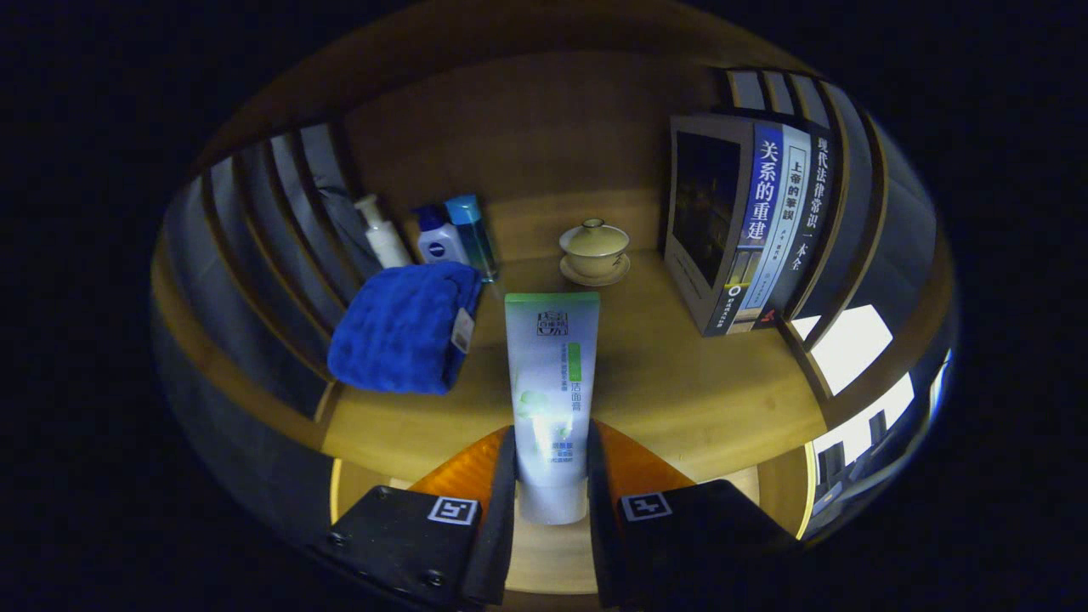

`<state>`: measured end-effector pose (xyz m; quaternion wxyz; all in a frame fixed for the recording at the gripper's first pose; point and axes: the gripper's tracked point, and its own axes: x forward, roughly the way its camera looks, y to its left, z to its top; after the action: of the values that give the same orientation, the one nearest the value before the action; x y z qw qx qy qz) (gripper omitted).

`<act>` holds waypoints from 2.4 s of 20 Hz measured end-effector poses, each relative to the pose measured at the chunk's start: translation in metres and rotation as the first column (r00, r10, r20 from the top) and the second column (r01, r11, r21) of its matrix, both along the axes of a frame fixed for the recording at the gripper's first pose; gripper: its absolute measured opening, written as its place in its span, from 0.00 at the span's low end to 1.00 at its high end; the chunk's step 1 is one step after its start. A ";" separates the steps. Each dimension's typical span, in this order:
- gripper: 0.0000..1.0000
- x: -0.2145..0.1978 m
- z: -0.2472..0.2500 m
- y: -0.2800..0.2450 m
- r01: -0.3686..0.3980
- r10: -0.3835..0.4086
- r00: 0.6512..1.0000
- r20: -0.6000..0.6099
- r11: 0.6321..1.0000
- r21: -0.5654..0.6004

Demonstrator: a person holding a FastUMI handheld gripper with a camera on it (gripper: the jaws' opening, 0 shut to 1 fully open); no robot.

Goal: Pull open the drawer, take out the items inside it, and place them on the countertop above the cabinet.

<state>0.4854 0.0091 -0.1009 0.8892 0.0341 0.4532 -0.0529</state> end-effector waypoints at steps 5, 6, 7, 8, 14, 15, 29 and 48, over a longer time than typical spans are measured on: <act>0.47 0.011 -0.028 -0.012 0.022 -0.024 0.999 -0.038 0.998 -0.050; 0.47 0.010 -0.031 -0.013 0.021 -0.023 0.999 -0.042 0.998 -0.056; 0.47 0.010 -0.036 -0.012 0.024 -0.027 0.998 -0.049 0.998 -0.053; 0.48 0.009 -0.040 -0.010 0.028 -0.030 0.998 -0.056 0.998 -0.047; 0.55 0.017 -0.051 -0.012 0.027 -0.028 0.999 -0.019 0.997 -0.068; 0.58 0.015 -0.052 -0.012 0.023 -0.024 0.999 -0.027 0.997 -0.067; 0.98 -0.001 0.003 0.010 0.032 -0.037 0.990 0.133 0.999 0.035; 0.98 -0.218 0.111 0.068 -0.157 0.123 0.853 0.508 0.987 0.025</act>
<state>0.2679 0.0776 0.0099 0.9765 0.0427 0.2078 0.0375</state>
